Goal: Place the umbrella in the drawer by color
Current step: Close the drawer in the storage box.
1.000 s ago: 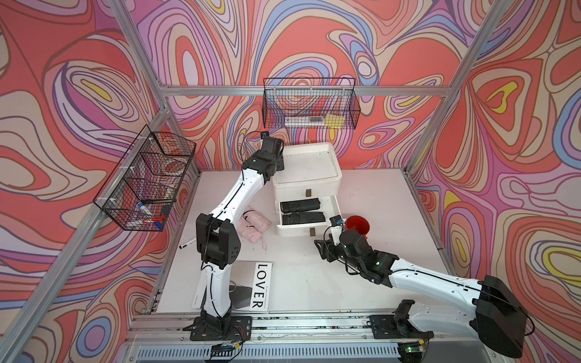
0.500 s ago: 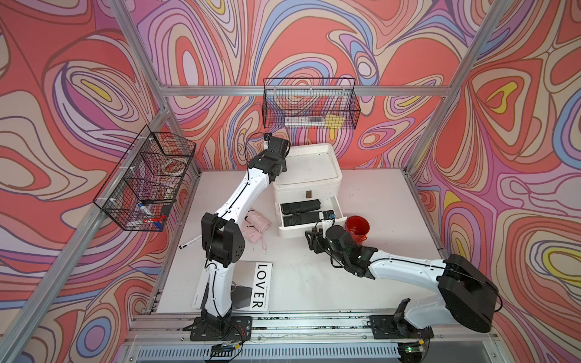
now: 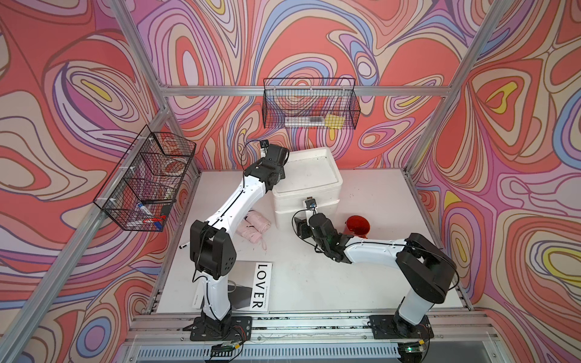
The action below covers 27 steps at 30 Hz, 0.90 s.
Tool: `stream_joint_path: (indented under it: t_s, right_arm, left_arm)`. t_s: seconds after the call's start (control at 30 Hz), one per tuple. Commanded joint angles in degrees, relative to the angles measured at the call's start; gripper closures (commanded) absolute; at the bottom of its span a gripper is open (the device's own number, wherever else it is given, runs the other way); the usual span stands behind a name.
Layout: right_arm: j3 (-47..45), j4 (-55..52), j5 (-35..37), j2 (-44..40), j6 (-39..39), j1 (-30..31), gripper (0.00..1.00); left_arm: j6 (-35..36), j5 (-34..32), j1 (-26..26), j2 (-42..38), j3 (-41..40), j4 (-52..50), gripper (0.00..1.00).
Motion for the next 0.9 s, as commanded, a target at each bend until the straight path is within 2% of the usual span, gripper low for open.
stream_joint_path:
  t_s: [0.0, 0.17, 0.3, 0.4, 0.53, 0.7, 0.87]
  right_arm:
    - [1.41, 15.42, -5.41, 3.68, -4.86, 0.59, 0.29]
    - [-0.55, 27.72, -6.68, 7.51, -3.87, 0.59, 0.30]
    - [-3.75, 25.66, -7.39, 5.59, -0.47, 0.62, 0.32]
    - [-7.74, 20.46, -8.57, 1.28, 4.17, 0.68, 0.33]
    - [-12.27, 12.22, -10.00, -3.61, 10.88, 0.61, 0.33]
    - [-17.72, 18.45, -7.79, -0.56, 13.61, 0.68, 0.35]
    - [-16.38, 21.39, -2.47, 3.56, 11.23, 0.67, 0.39]
  left_arm:
    - [-2.29, 12.43, -2.83, -2.53, -4.57, -6.35, 1.00]
    - [-2.01, 12.60, -2.84, -4.98, -7.55, -6.15, 1.00]
    - [-1.33, 8.21, -2.50, -5.43, -7.90, -6.61, 1.00]
    - [-1.83, 7.75, -1.54, -5.07, -7.62, -6.68, 0.95]
    - [-2.57, 7.27, -1.37, -3.86, -5.86, -7.59, 0.95]
    - [-3.46, 8.69, -1.36, -2.79, -4.70, -7.98, 0.95]
    - [-3.34, 9.33, -1.42, -2.87, -4.76, -8.74, 0.95]
